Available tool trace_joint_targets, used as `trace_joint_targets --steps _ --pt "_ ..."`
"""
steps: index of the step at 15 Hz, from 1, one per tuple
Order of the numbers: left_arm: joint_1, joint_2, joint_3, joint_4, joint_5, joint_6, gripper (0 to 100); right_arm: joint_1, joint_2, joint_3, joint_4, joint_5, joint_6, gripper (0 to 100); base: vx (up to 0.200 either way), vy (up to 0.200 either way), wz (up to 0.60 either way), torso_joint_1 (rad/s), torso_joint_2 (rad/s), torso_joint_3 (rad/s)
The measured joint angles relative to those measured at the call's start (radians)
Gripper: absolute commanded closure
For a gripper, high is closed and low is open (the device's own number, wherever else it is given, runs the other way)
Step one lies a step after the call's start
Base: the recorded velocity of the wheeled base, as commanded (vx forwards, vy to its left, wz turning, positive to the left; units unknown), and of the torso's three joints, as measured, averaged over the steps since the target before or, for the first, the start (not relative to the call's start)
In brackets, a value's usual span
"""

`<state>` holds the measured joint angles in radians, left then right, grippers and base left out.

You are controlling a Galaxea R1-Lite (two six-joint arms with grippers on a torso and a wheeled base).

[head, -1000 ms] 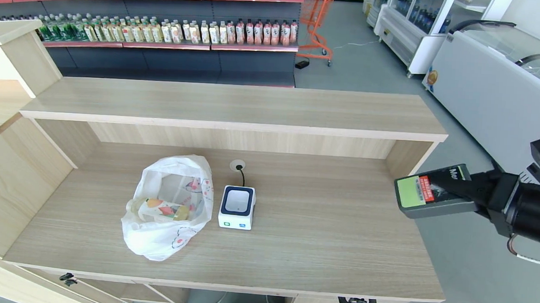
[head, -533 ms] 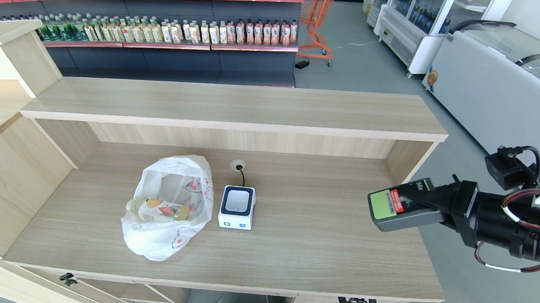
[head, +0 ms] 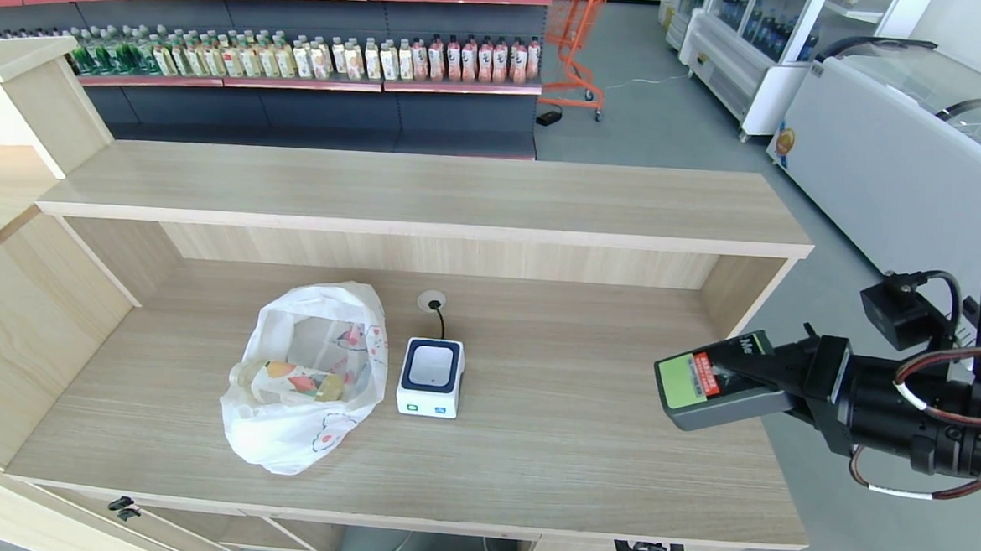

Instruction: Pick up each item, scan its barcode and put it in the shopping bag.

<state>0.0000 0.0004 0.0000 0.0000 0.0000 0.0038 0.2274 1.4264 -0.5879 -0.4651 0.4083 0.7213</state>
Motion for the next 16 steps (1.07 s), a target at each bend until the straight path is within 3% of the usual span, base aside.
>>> trace_joint_targets --steps 10,16 --pt "0.0 0.0 0.0 0.0 0.0 -0.001 0 -0.014 0.017 0.005 0.0 -0.016 -0.062 100 0.0 0.2 0.0 0.003 0.0 0.004" --pt "0.0 0.0 0.0 0.0 0.0 0.0 0 -0.029 0.13 -0.004 -0.033 -0.106 -0.181 100 0.0 0.167 0.0 0.002 0.0 0.004"
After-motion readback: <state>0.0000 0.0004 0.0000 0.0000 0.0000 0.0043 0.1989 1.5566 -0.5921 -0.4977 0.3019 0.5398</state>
